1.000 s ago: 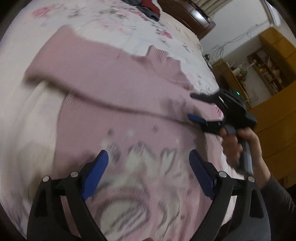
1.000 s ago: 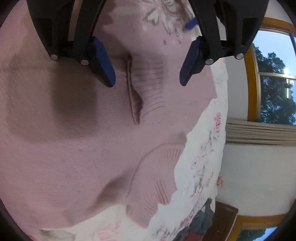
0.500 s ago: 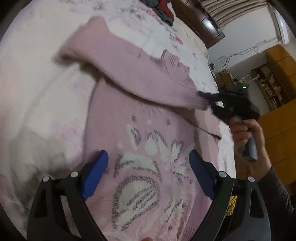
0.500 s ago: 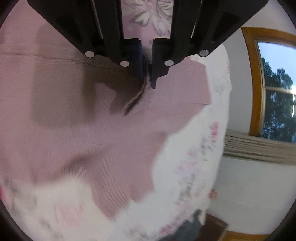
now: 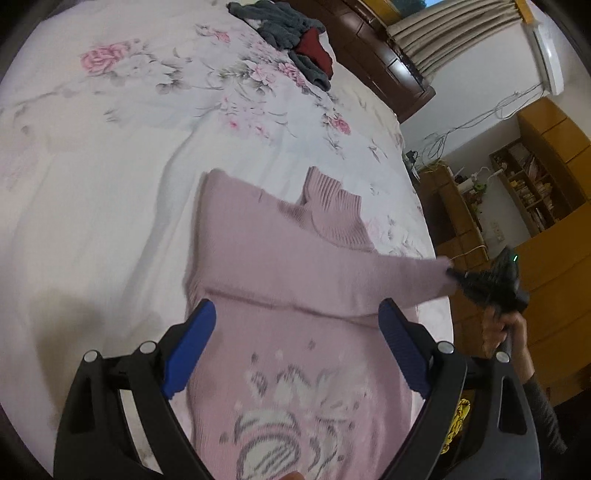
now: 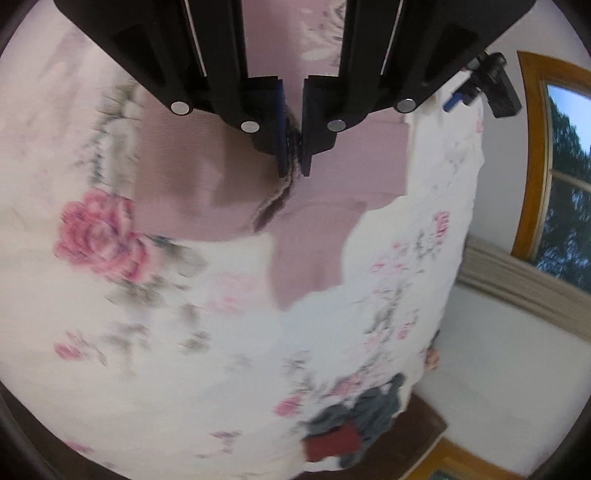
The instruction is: Fold small clothes
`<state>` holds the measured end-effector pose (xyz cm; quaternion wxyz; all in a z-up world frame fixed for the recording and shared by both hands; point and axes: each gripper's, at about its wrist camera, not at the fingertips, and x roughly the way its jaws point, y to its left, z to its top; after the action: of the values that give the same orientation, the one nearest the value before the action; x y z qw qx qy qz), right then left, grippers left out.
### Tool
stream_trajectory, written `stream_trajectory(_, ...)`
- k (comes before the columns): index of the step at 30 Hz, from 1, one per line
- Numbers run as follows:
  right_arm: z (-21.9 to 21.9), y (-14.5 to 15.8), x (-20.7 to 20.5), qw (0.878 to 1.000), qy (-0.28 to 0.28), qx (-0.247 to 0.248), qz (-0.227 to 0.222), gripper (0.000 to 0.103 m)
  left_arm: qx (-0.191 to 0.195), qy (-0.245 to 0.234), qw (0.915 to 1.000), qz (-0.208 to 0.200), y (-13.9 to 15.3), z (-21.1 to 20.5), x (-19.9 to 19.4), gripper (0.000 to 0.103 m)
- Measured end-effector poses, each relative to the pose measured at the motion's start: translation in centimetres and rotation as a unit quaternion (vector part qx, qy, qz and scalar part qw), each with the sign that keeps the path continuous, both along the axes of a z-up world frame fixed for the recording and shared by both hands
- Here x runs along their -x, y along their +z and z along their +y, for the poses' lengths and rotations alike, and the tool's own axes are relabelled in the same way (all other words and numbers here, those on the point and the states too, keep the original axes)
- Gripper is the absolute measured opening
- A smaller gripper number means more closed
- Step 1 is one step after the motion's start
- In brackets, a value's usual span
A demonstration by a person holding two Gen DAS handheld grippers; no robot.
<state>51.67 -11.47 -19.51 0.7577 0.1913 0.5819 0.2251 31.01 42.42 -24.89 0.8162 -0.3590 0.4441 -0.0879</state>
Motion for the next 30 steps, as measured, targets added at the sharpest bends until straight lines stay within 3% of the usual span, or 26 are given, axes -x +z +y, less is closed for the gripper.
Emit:
stream_trajectory(11,-6.7,-7.8,-0.3,0.998,-0.053,-0.002,0.043,0.001,-0.009,-0.027,0.9987,0.043,-3.3,-1.5,-7.2,0.089)
stream_trajectory(17,-5.9,-8.6,0.7,0.998,-0.031,-0.05,0.028,0.005,-0.007,-0.032,0.9974,0.064,-6.3,-1.3,-9.9,0.089)
stream_trajectory(23,-5.4,-12.6,1.3,0.998,-0.03,-0.022,0.053,0.0,-0.01,-0.023,0.9925,0.12,-11.1,0.0,-11.4,0.088)
stream_trajectory(26,-5.5,-11.7,1.1,0.998,-0.027,-0.031,0.043,0.005,-0.01,-0.029,0.9916,0.126,-10.9,0.2,-12.0,0.088)
stream_trajectory(28,-5.5,-10.5,0.7,0.999,-0.024,-0.043,0.022,0.007,0.01,-0.035,0.9934,0.109,-9.9,0.3,-12.4,0.088)
stream_trajectory(30,-5.5,-10.2,0.1,0.998,-0.029,-0.045,0.014,0.012,0.002,-0.041,0.9953,0.088,-9.0,0.3,-13.0,0.089)
